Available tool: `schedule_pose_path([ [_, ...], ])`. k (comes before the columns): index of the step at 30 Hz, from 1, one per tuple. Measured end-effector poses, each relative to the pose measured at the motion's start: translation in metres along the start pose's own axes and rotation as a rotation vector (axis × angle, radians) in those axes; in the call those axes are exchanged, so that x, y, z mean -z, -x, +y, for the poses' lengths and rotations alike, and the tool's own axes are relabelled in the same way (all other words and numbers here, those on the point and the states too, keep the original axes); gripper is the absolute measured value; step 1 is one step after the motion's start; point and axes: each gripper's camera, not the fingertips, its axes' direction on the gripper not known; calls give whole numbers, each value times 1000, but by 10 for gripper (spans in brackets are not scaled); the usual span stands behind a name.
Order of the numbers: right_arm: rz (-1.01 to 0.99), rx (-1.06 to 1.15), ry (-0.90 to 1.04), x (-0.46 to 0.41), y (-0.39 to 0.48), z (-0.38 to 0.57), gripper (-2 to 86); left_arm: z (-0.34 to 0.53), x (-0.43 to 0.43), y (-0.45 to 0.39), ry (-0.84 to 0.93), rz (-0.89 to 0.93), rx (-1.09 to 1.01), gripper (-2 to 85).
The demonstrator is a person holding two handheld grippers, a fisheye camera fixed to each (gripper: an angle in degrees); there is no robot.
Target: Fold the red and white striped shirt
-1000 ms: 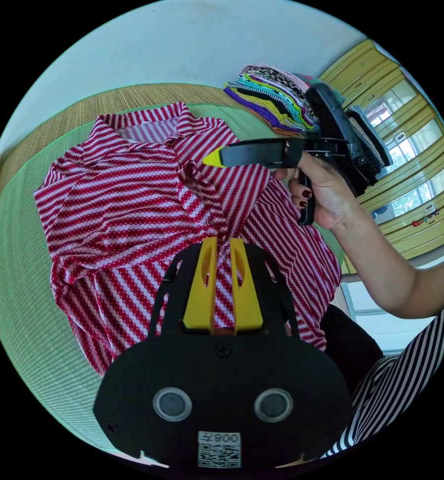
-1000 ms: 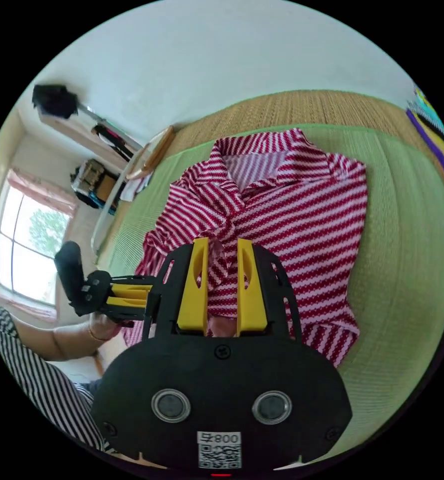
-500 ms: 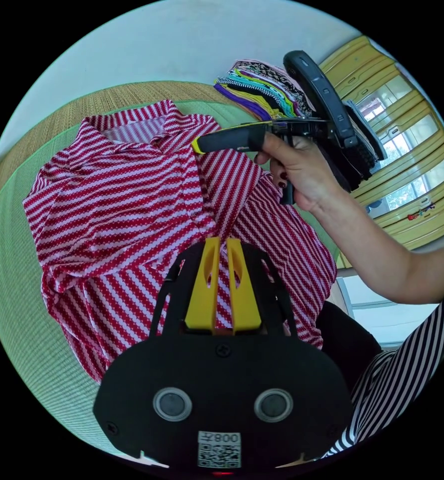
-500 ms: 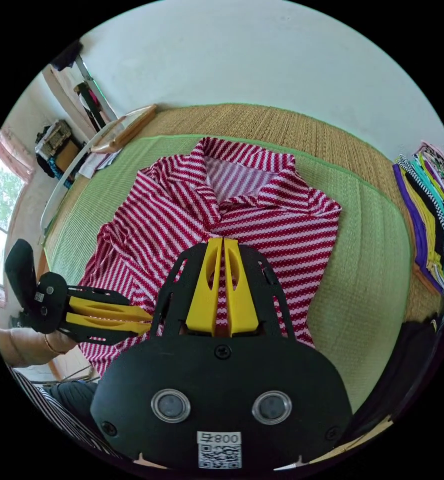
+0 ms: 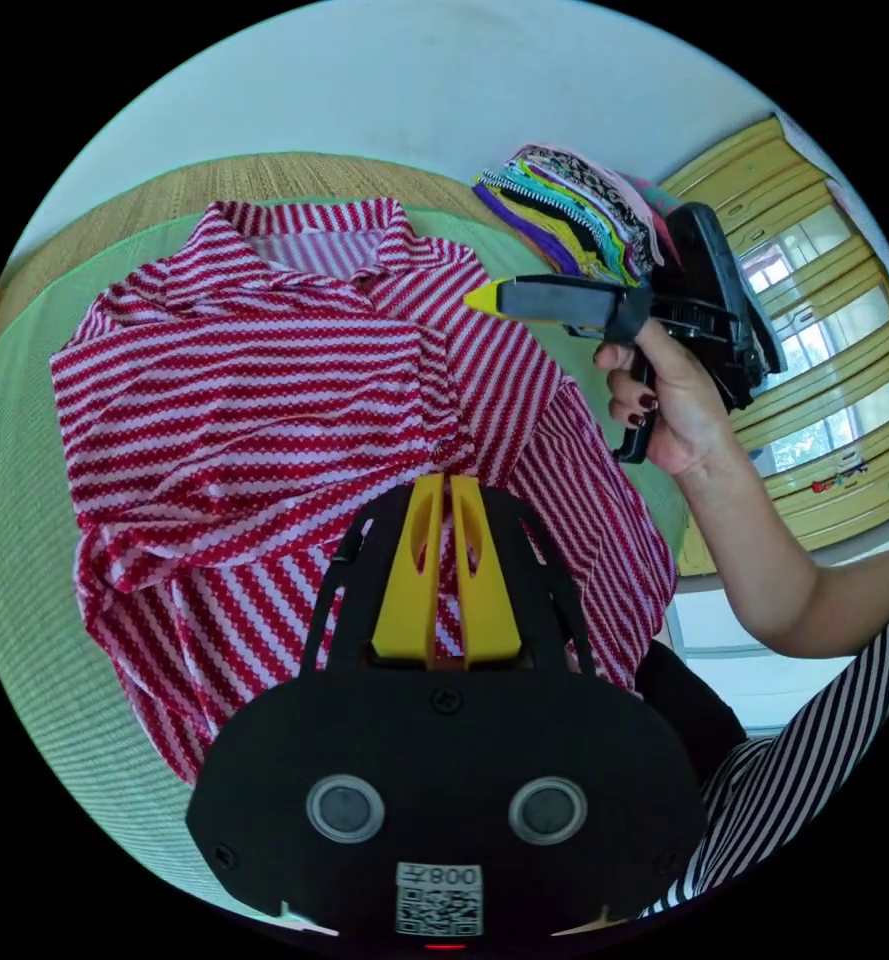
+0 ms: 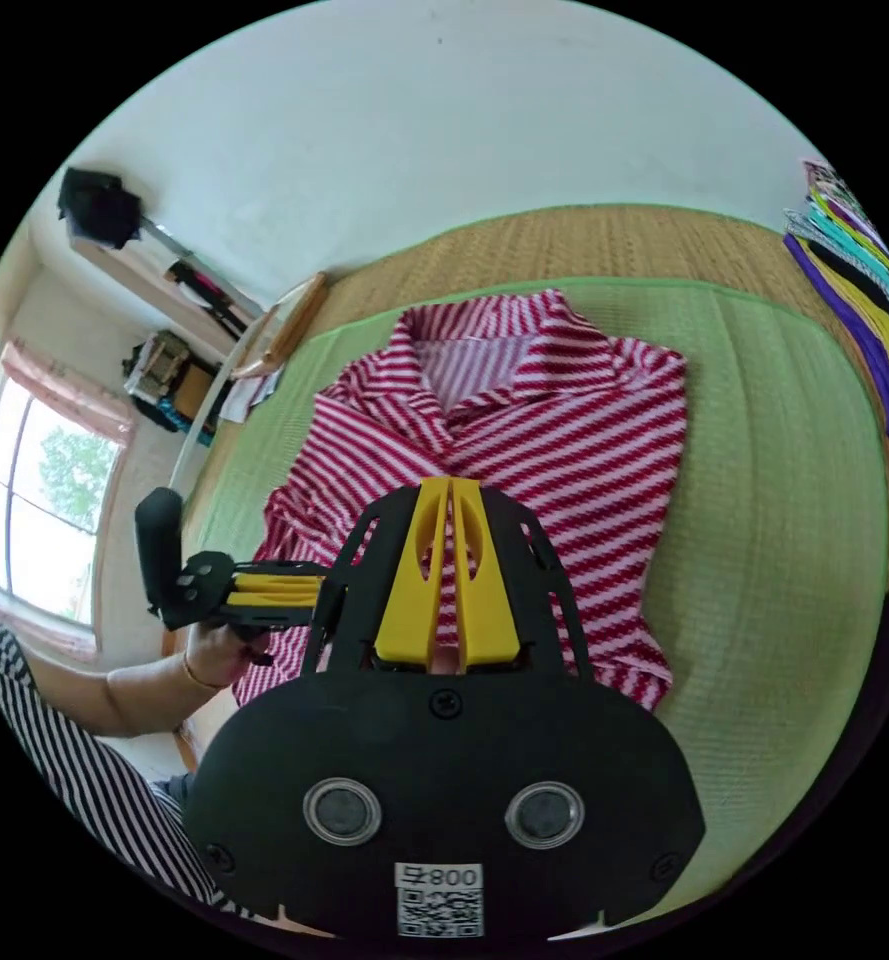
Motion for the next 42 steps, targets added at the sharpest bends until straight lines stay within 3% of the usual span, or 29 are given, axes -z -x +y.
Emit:
schedule_pose_path([
  [5, -41, 132, 45, -29, 48, -9, 6, 22, 62, 38, -154, -146, 123, 14],
  [8, -84, 189, 62, -56, 75, -30, 10, 36, 75, 78, -111, -246, 253, 11],
  [16, -136, 319, 173, -151, 146, -102, 16, 69, 95, 98, -147, -175, 301, 3],
  [25, -3, 362, 263, -239, 184, -165, -1, 77, 106, 98, -182, -155, 261, 1],
  [35, -62, 302, 225, -236, 175, -198, 0, 94, 129, 91, -282, -45, 268, 3],
  [42, -83, 278, 94, -125, 133, -164, 1, 88, 145, 84, -333, -38, 238, 3],
])
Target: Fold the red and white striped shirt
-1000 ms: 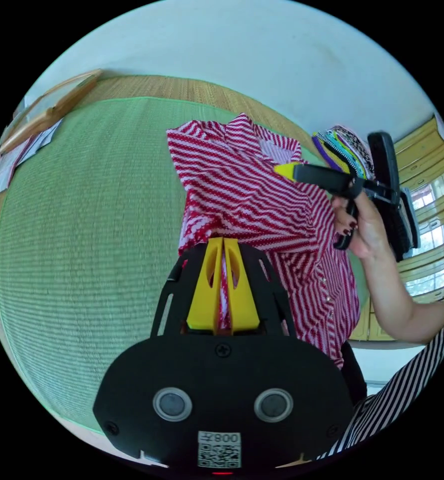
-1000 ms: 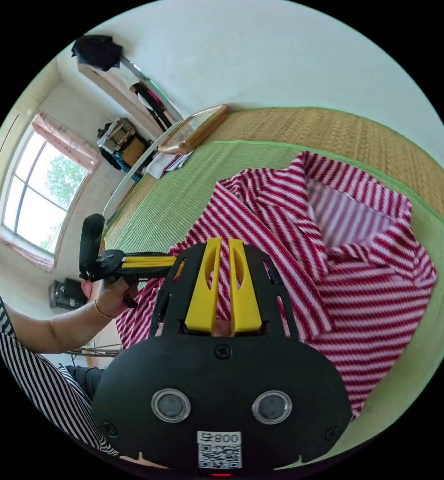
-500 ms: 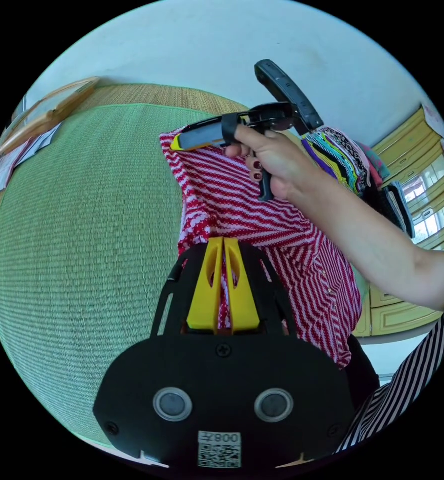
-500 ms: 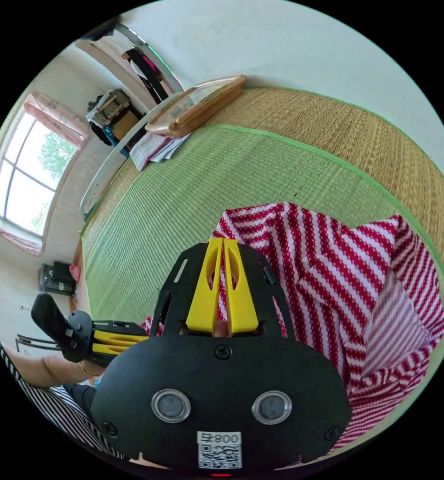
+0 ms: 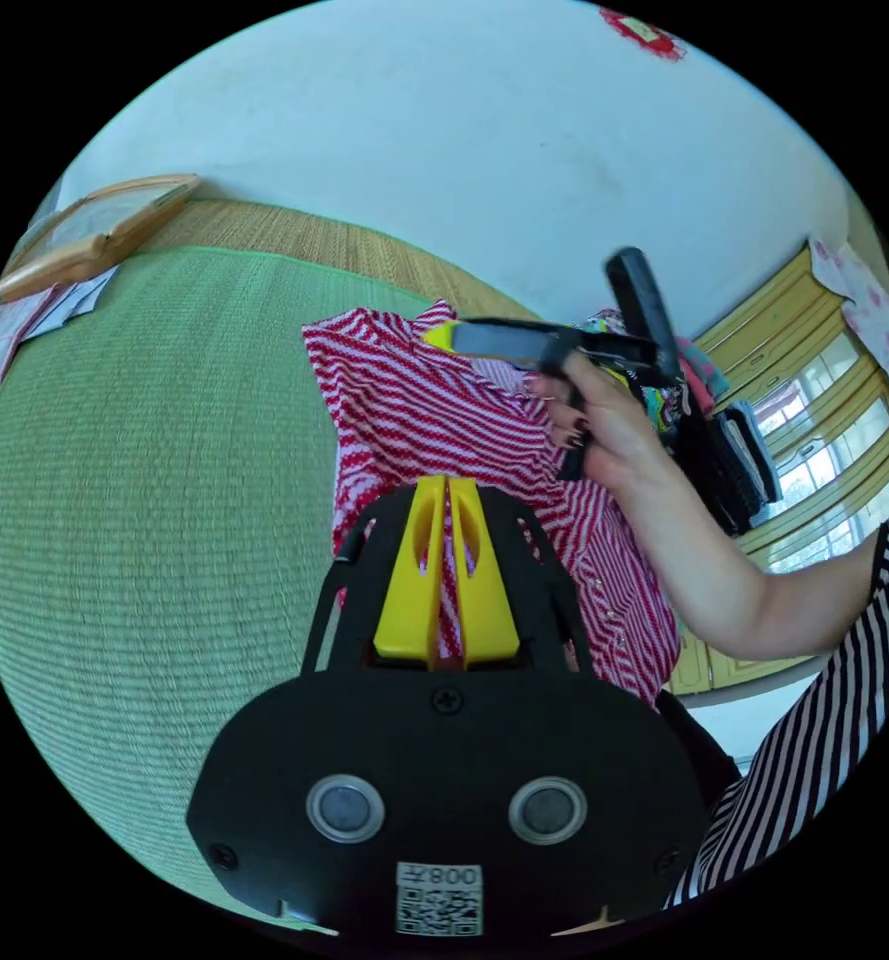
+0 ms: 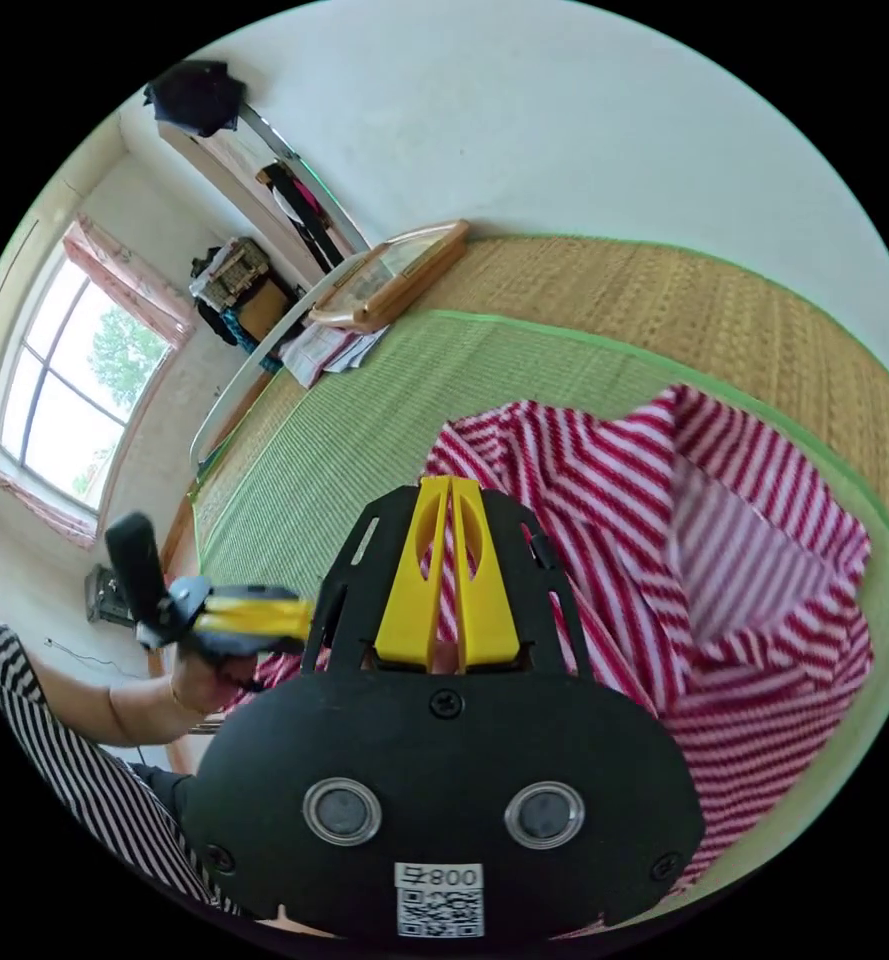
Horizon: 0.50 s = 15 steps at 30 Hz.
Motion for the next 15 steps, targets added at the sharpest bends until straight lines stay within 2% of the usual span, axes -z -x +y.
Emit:
schedule_pose_path([
  [4, 89, -65, 22, 40, -25, 55, 1, 2, -20, 2, 132, -124, 9, 2],
  [7, 132, -168, 111, 38, -60, 84, 1, 10, -17, -1, 113, -88, 15, 3],
  [9, 34, -202, 52, 59, -78, 93, 1, 13, -14, -7, 120, -98, 14, 3],
  [15, 94, -232, -39, 137, -90, 117, 1, 21, -2, -42, 81, -62, -48, 10],
])
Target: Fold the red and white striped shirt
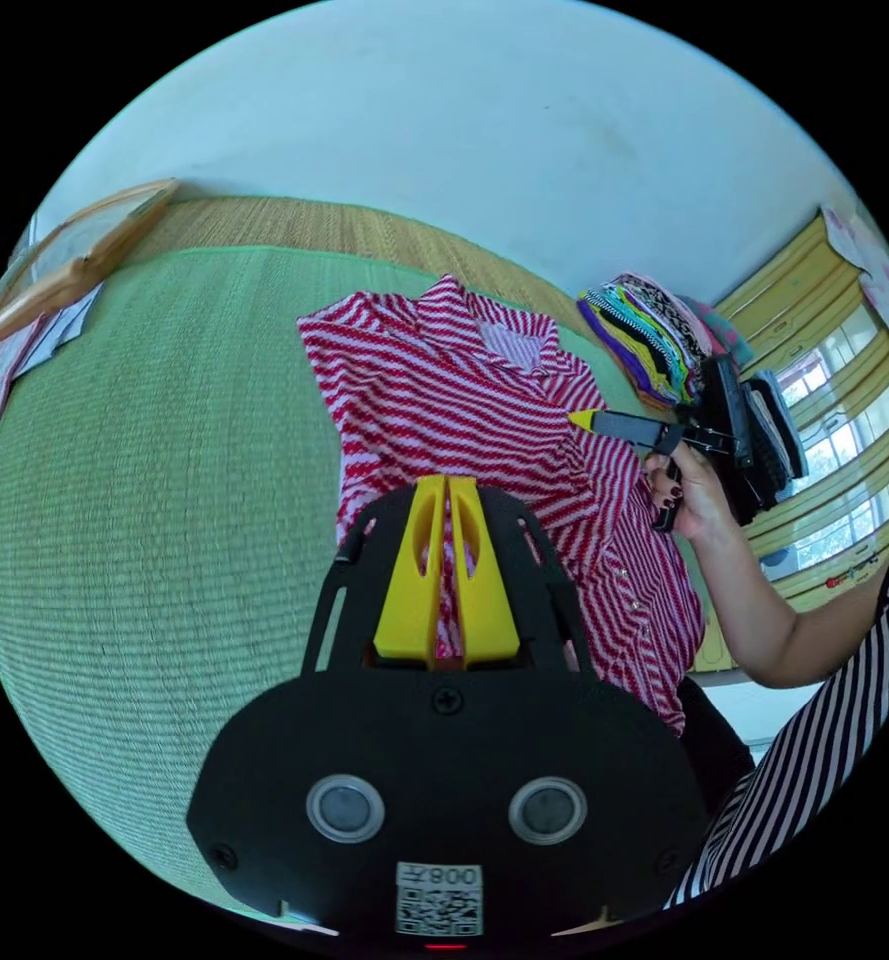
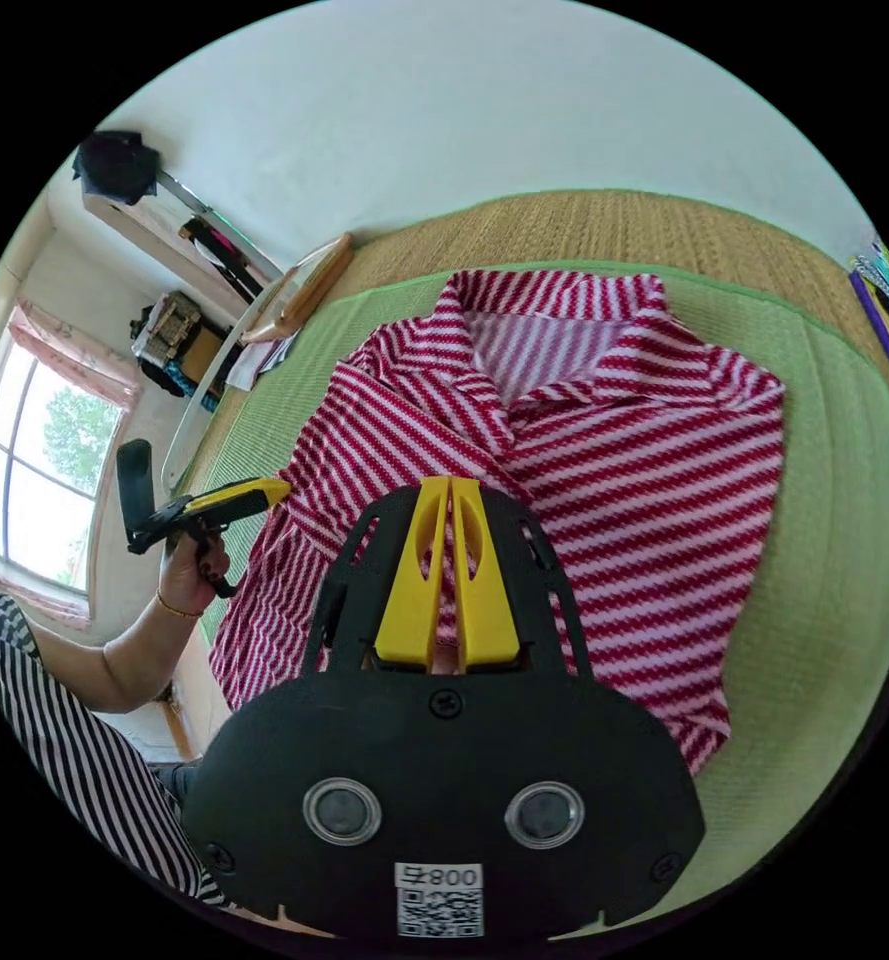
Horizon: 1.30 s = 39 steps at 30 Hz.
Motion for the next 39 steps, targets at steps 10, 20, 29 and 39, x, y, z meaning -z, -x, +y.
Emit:
schedule_pose_path([
  [10, 11, -29, 45, 67, -10, 38, 4, 26, -31, -100, 109, 175, -252, 59],
  [20, 99, -82, -6, 159, -17, 48, 1, 83, -44, -145, 218, 131, -243, 7],
  [29, 124, -97, -22, 242, 5, 58, 1, 157, 15, -182, 110, 167, -226, 3],
  [39, 381, 2, -325, 501, 141, 140, 1, 262, 187, -267, -265, -20, -299, 3],
])
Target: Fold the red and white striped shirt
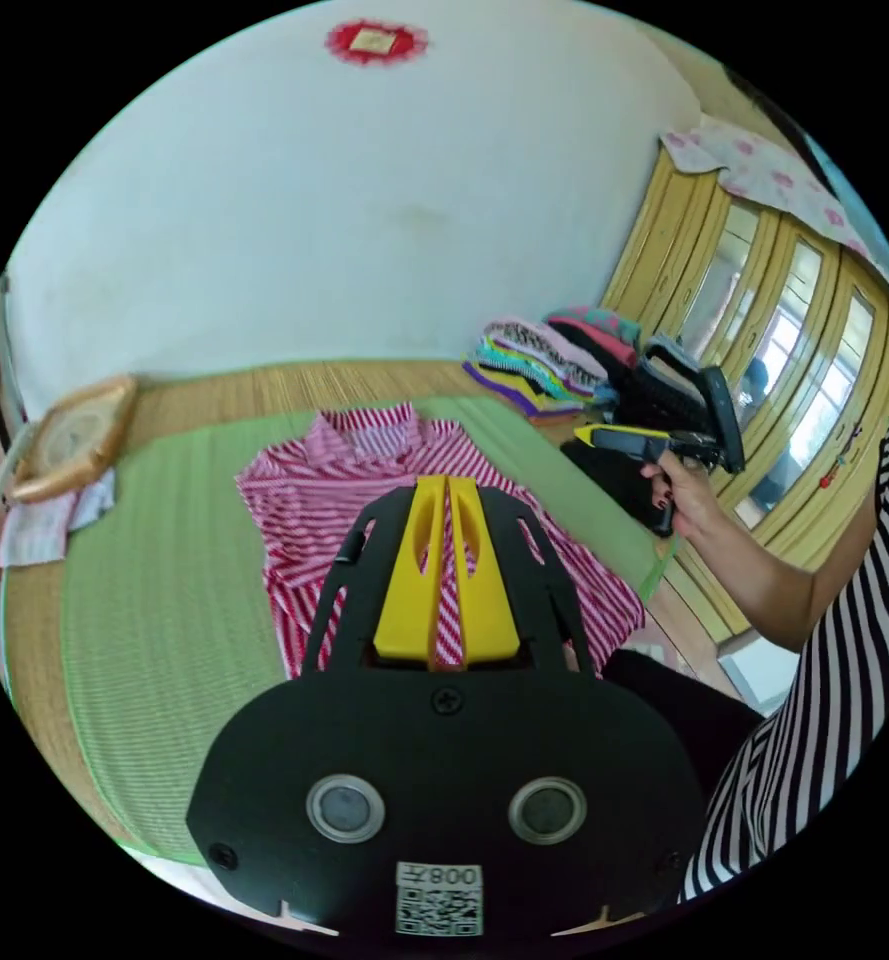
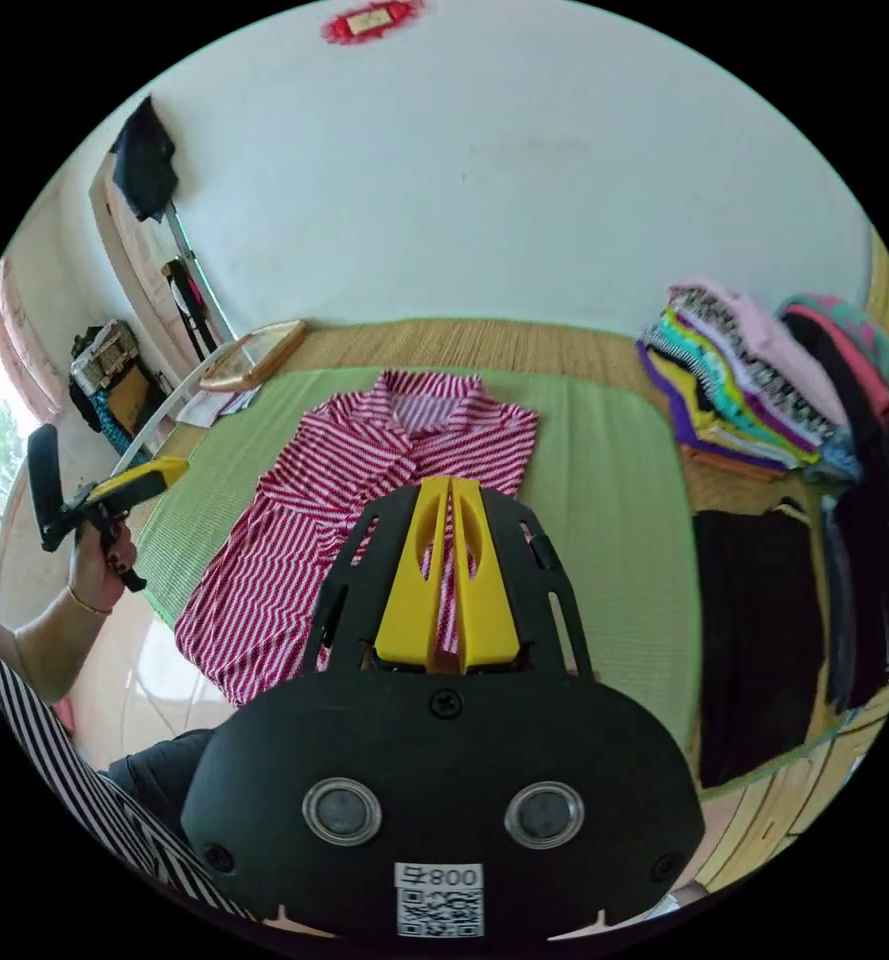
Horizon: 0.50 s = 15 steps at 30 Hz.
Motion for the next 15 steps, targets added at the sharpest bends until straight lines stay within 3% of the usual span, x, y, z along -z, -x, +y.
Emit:
schedule_pose_path([
  [4, 118, 32, -179, 130, 23, 5, 1, 1, 95, -46, -267, 38, -32, 4],
  [10, 175, 64, -391, 296, 55, 32, 0, 28, 200, -102, -530, 355, -189, 5],
  [15, 190, 89, -451, 380, 72, 62, 1, 63, 268, -145, -710, 359, -296, 3],
])
